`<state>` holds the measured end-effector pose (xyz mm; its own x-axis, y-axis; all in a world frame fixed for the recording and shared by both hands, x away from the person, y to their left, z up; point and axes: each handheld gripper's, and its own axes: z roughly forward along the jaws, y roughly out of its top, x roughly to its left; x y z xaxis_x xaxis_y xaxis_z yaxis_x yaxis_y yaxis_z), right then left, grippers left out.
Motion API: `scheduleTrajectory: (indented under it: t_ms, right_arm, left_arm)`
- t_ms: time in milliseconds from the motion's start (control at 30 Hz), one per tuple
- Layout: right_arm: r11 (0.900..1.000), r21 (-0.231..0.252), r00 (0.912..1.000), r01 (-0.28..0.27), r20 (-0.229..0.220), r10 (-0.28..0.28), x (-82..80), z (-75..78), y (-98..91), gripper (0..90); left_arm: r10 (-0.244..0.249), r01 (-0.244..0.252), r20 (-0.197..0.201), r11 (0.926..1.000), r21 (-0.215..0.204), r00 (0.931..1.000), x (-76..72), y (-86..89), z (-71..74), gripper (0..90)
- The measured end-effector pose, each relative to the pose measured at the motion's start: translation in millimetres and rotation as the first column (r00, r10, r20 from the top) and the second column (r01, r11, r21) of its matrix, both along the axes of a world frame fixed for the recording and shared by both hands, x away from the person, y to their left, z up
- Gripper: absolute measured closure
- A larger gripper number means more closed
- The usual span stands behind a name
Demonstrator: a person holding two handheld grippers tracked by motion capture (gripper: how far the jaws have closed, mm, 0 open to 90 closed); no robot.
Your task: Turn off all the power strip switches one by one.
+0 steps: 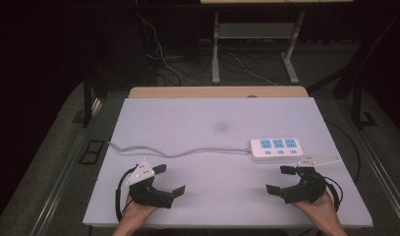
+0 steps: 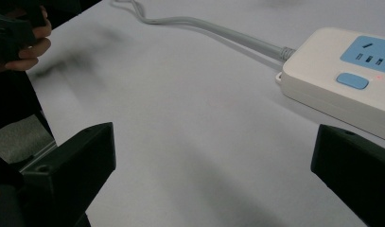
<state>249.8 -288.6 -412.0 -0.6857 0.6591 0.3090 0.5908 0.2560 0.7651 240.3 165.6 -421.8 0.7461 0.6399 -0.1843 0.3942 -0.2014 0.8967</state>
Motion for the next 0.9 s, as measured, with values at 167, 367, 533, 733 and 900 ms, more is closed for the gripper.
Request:
scheduleTrajectory:
  t_ms: [167, 367, 533, 733, 900]
  right_arm:
    - [0.9999, -0.013, 1.0, -0.004, -0.009, 0.004, 2.5, 3.4, -1.6, 0.5]
    - [0.9999, -0.008, 0.9998, -0.008, -0.017, 0.008, 5.9, 9.0, -4.6, 0.5]
    - [0.9997, -0.02, 0.9999, -0.012, -0.006, 0.012, 8.4, 17.7, -7.6, 0.5]
    - [0.9989, -0.037, 0.9996, -0.028, -0.006, 0.028, 13.0, 26.2, -10.0, 0.5]
    - [0.9983, -0.05, 0.9995, -0.03, -0.003, 0.03, 16.6, 30.9, -11.4, 0.5]
  left_arm:
    - [0.005, -0.005, 0.001, 1.0, -0.007, 1.0, 1.8, 1.1, 0.1, 0.0]
    - [0.008, -0.008, 0.0, 1.0, -0.005, 1.0, 2.3, 1.1, -0.3, 0.0]
    - [0.008, -0.008, -0.005, 0.9999, -0.007, 1.0, 3.0, 2.0, -0.6, 0.0]
    - [0.013, -0.013, -0.006, 0.9998, -0.013, 0.9999, 4.2, 3.8, -0.6, 0.0]
    - [0.016, -0.016, -0.006, 0.9998, -0.014, 0.9999, 4.2, 3.7, -0.4, 0.0]
